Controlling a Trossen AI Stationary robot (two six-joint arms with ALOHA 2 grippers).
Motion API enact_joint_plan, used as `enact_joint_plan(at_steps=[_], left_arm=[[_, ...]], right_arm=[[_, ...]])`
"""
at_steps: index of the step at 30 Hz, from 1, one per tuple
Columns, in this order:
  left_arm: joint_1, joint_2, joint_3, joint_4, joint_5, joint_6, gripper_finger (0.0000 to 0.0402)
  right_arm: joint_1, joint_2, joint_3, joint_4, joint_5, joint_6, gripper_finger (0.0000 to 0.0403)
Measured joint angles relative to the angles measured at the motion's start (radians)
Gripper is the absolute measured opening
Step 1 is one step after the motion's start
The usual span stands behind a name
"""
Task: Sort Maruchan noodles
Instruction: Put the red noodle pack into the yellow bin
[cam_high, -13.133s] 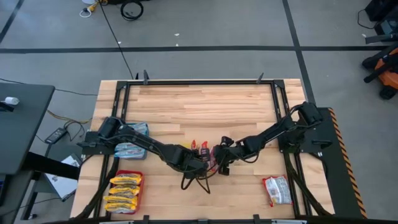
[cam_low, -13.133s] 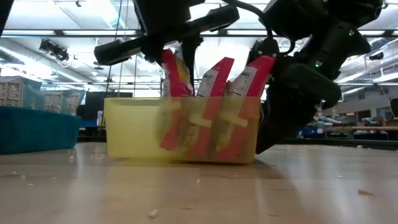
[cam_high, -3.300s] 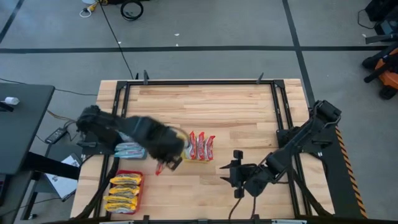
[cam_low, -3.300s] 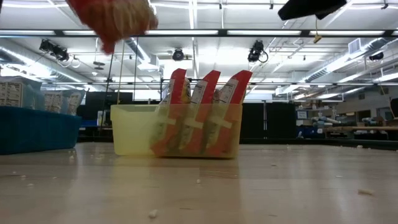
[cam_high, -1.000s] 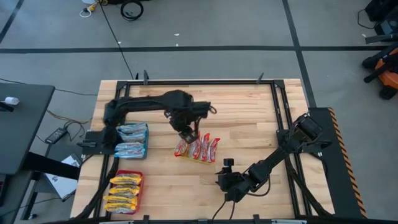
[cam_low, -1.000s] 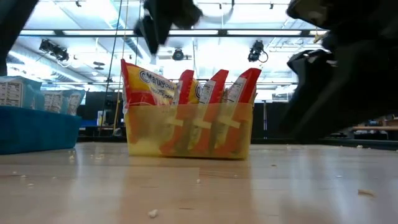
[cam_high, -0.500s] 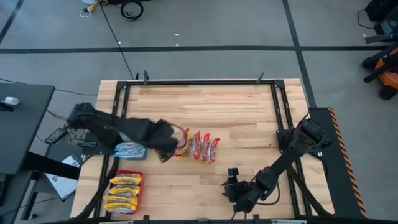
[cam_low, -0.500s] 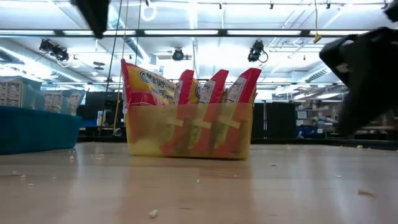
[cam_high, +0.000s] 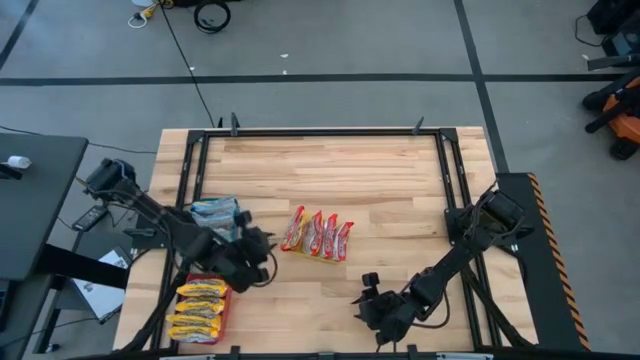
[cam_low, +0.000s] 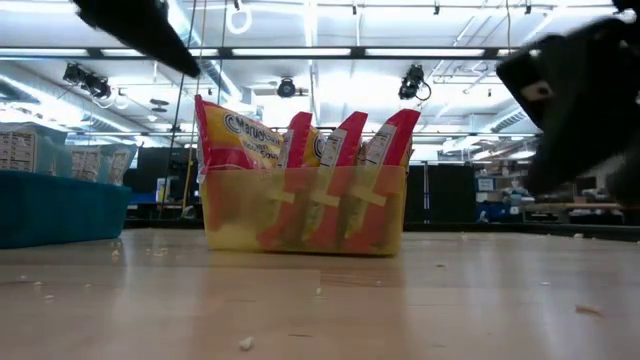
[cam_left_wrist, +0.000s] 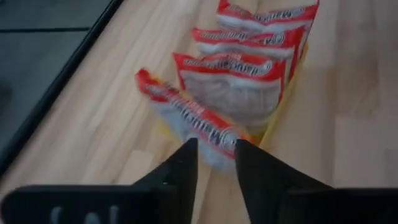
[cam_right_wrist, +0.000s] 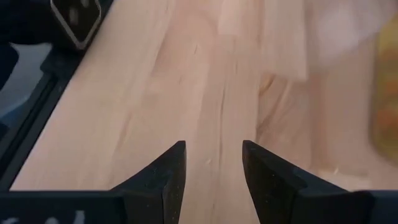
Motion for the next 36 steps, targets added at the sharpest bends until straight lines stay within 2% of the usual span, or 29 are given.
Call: enact_joint_plan(at_steps=[6,7,9,11,14,21,26,30,36], left_arm=[[0.177,0.000,-0.194,0.415,0.027,0.107,0.0017],[0.203,0.000,-0.221,0.502,0.065,0.148,0.0011],[0.250,0.005,-0.273,0.691,0.208,0.226,0.0010],[0.286,0.031,-0.310,0.827,0.312,0.253,0.0008],[0.308,0.075,-0.329,0.860,0.312,0.230,0.0005],[0.350,0.152,-0.330,0.866,0.169,0.203,0.0003],[0.358,0.155,-0.329,0.857,0.161,0.204,0.0004],[0.357,0.116,-0.321,0.838,0.164,0.214,0.0004],[0.319,-0.029,-0.252,0.815,0.153,0.349,0.0005]], right_arm=[[0.001,0.000,0.000,0.125,0.024,-0.085,0.0153],[0.001,0.000,0.000,0.133,0.024,-0.089,0.0153],[0.000,0.000,0.000,0.136,0.018,-0.089,0.0152],[0.001,0.000,0.000,0.131,0.012,-0.086,0.0152],[0.000,0.000,0.000,0.121,0.013,-0.086,0.0152],[-0.010,0.000,0.000,0.106,0.017,-0.078,0.0152],[-0.009,0.000,0.000,0.107,0.016,-0.077,0.0152],[-0.010,0.000,0.000,0.107,0.011,-0.077,0.0152],[-0.009,0.000,0.000,0.104,0.008,-0.061,0.0152]])
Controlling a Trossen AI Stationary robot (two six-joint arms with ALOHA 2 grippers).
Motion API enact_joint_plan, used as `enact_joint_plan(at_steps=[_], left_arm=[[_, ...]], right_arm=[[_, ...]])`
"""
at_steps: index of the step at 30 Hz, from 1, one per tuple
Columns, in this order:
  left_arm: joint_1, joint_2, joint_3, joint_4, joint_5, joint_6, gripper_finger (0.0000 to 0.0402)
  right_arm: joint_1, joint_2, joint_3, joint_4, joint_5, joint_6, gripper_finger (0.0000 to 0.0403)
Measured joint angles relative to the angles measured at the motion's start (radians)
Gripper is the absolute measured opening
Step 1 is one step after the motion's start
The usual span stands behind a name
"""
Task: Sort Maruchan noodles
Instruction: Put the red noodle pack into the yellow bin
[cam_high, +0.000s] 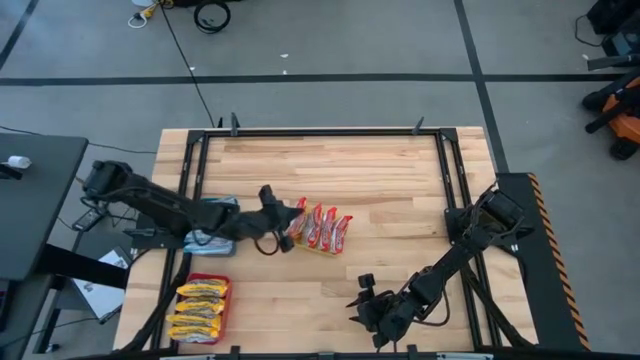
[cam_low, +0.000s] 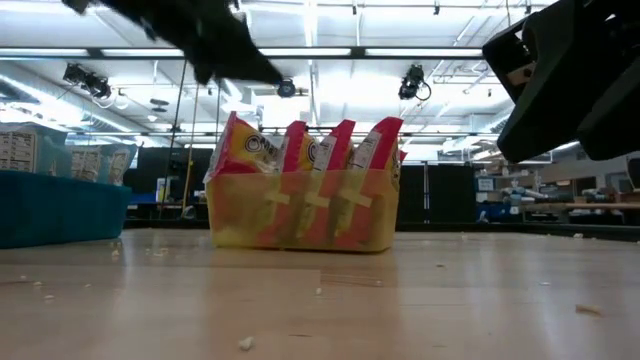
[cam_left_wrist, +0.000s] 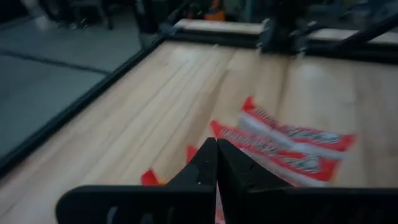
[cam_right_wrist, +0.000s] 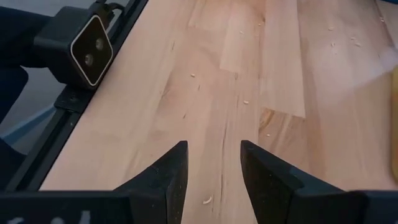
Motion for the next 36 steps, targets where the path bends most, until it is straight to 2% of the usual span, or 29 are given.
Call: enact_joint_plan(at_steps=[3,7,13,17,23,27,30,33,36], left_arm=[[-0.035,-0.047,0.012,-0.045,-0.006,0.006,0.0005],[-0.103,-0.060,0.008,-0.164,-0.018,-0.082,0.0006],[-0.157,-0.010,-0.072,-0.161,-0.037,-0.233,0.0006],[-0.121,0.052,-0.111,-0.131,-0.052,-0.307,0.0006],[-0.021,0.127,-0.112,0.040,-0.068,-0.271,0.0006],[0.042,0.131,-0.111,0.054,-0.092,-0.298,0.0007],[0.049,0.108,-0.110,0.044,-0.094,-0.298,0.0007],[0.014,0.053,-0.074,-0.055,-0.079,-0.297,0.0007],[-0.039,-0.003,-0.010,-0.316,-0.073,-0.347,0.0006]], right_arm=[[0.001,0.000,0.000,-0.002,0.000,0.006,0.0152],[0.002,0.000,0.000,-0.005,0.000,0.012,0.0152],[0.002,0.000,0.000,-0.006,-0.011,0.005,0.0152],[-0.004,0.000,0.000,-0.006,-0.011,0.005,0.0152],[-0.016,0.000,0.000,-0.004,-0.027,0.005,0.0152],[-0.017,0.000,0.000,-0.004,-0.034,0.005,0.0152],[-0.012,0.000,0.000,-0.005,-0.039,0.005,0.0152],[-0.007,-0.001,0.000,-0.006,-0.067,0.024,0.0152],[-0.003,-0.001,0.000,-0.022,-0.079,0.061,0.0152]])
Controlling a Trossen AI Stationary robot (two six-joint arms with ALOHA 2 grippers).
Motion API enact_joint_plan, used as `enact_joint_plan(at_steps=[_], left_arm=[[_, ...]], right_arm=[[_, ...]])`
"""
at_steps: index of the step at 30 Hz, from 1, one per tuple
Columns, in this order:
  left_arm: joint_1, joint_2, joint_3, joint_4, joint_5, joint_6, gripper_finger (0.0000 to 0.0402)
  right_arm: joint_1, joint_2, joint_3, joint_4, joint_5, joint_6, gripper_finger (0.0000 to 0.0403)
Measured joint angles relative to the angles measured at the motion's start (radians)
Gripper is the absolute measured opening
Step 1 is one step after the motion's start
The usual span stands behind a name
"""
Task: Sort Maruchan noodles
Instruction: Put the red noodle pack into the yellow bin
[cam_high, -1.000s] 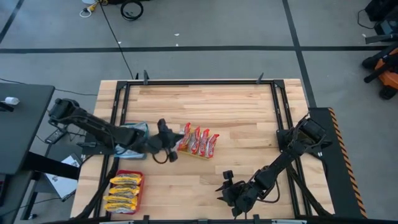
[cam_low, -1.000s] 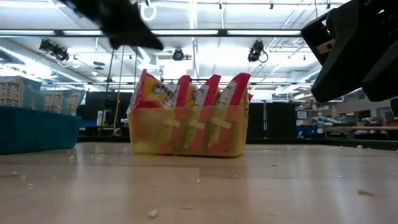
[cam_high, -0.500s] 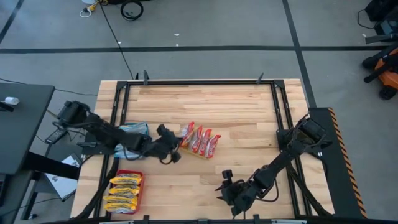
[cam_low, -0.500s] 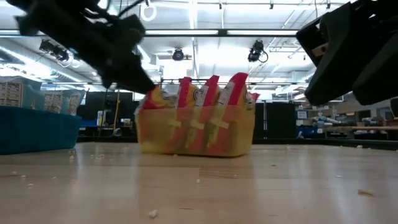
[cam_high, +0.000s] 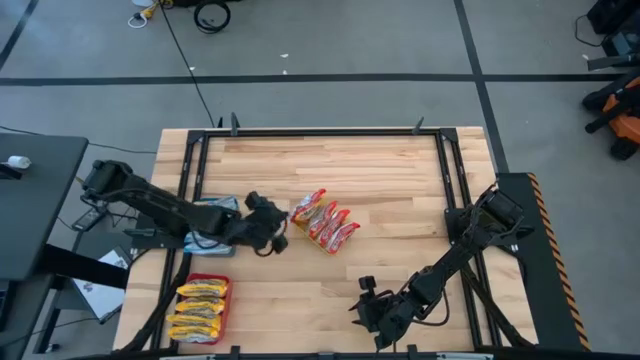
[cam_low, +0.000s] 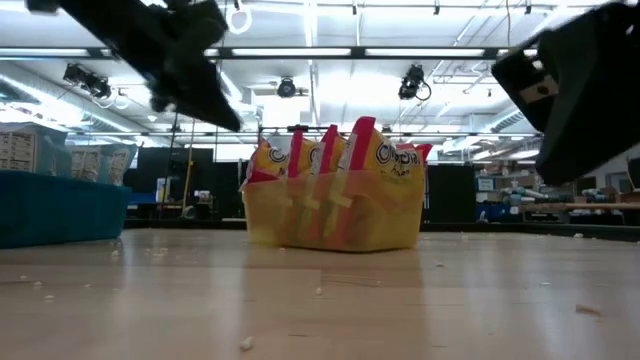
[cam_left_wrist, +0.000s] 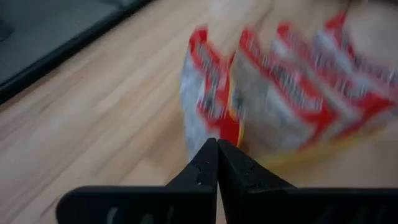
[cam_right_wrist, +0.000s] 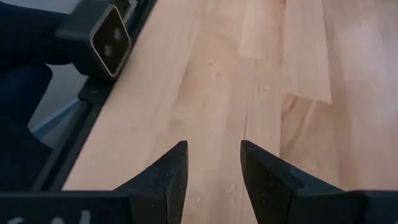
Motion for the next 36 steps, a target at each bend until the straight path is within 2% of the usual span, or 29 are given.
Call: enact_joint_plan(at_steps=[2,4,8,11,17,21,26,29,31,34,36], left_arm=[[-0.026,-0.011,0.032,-0.155,-0.005,-0.071,0.0006],[-0.035,-0.010,0.035,-0.238,-0.008,-0.120,0.0005],[0.008,0.048,0.029,-0.238,-0.012,-0.136,0.0005],[0.070,0.114,0.028,-0.175,0.022,-0.105,0.0004],[0.150,0.245,0.028,0.062,0.207,0.015,0.0004],[0.129,0.269,0.053,0.133,0.302,0.024,0.0003],[0.058,0.269,0.157,0.078,0.319,0.063,0.0003],[0.028,0.268,0.245,-0.068,0.276,0.099,0.0003],[0.025,0.268,0.296,-0.240,0.179,0.097,0.0003],[0.062,0.267,0.334,-0.421,0.017,0.063,0.0003],[0.125,0.267,0.326,-0.457,0.000,0.054,0.0003]], right_arm=[[0.000,0.000,0.000,-0.031,0.015,0.042,0.0152],[-0.008,0.000,0.000,-0.087,0.065,0.099,0.0152],[-0.058,0.000,0.000,-0.211,0.153,0.192,0.0152],[-0.112,0.000,0.000,-0.245,0.159,0.205,0.0152],[-0.208,0.000,0.000,-0.227,0.160,0.105,0.0152],[-0.256,0.000,0.000,-0.232,0.164,0.101,0.0152],[-0.269,0.000,0.000,-0.235,0.150,0.098,0.0152],[-0.255,-0.008,0.000,-0.257,0.093,0.098,0.0152],[-0.242,-0.023,0.000,-0.293,0.053,0.109,0.0152],[-0.220,-0.052,0.000,-0.387,0.056,0.155,0.0152],[-0.213,-0.070,0.000,-0.460,0.090,0.198,0.0152]])
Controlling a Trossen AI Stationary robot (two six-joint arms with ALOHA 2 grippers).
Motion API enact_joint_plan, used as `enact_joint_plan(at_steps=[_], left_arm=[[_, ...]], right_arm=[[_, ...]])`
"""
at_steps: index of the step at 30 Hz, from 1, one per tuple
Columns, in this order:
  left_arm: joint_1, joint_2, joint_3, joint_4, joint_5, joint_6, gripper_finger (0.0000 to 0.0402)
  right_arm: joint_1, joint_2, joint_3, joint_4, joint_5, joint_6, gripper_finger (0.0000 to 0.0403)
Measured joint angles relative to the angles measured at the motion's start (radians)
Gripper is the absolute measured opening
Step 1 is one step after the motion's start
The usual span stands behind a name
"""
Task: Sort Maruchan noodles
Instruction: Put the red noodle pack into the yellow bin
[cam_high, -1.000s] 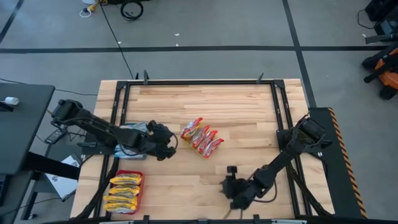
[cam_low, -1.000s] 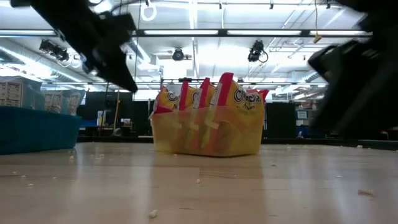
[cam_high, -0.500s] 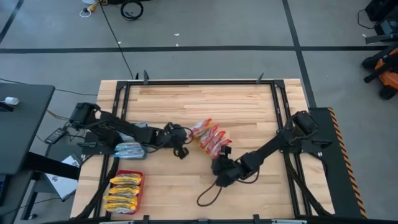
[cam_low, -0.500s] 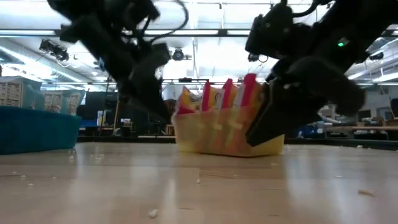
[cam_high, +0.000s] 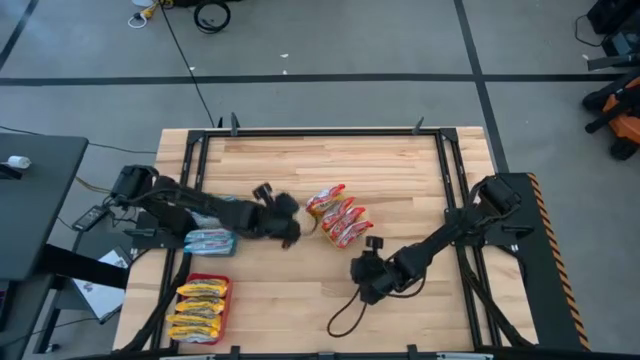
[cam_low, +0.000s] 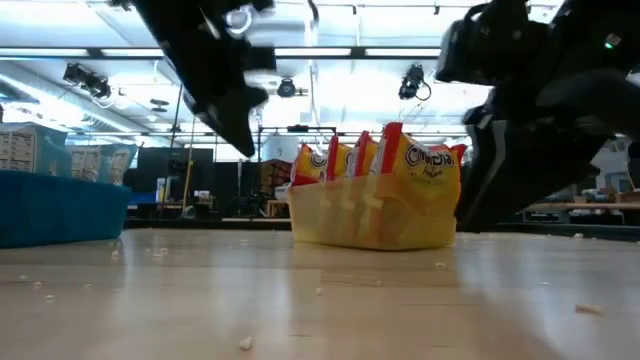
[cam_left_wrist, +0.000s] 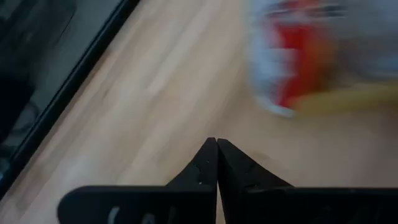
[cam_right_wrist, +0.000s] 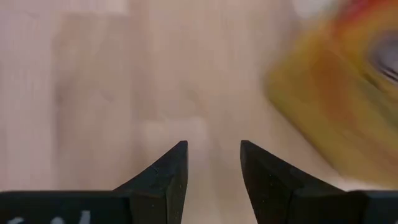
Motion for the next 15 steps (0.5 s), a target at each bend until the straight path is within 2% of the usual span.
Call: enact_joint_plan(at_steps=[2,4,9,15], left_arm=[[0.072,0.000,-0.022,0.046,0.034,0.038,0.0003],[0.134,0.000,-0.063,0.173,0.106,0.121,0.0003],[0.210,0.001,-0.153,0.517,0.368,0.261,0.0003],[0.170,0.001,-0.156,0.562,0.526,0.287,0.0003]], right_arm=[[0.001,-0.009,0.000,-0.062,0.045,0.046,0.0152],[-0.008,-0.012,0.000,-0.111,0.091,0.085,0.0152],[-0.055,-0.012,0.000,-0.123,0.123,0.088,0.0152],[-0.106,-0.012,0.000,-0.125,0.128,0.065,0.0152]])
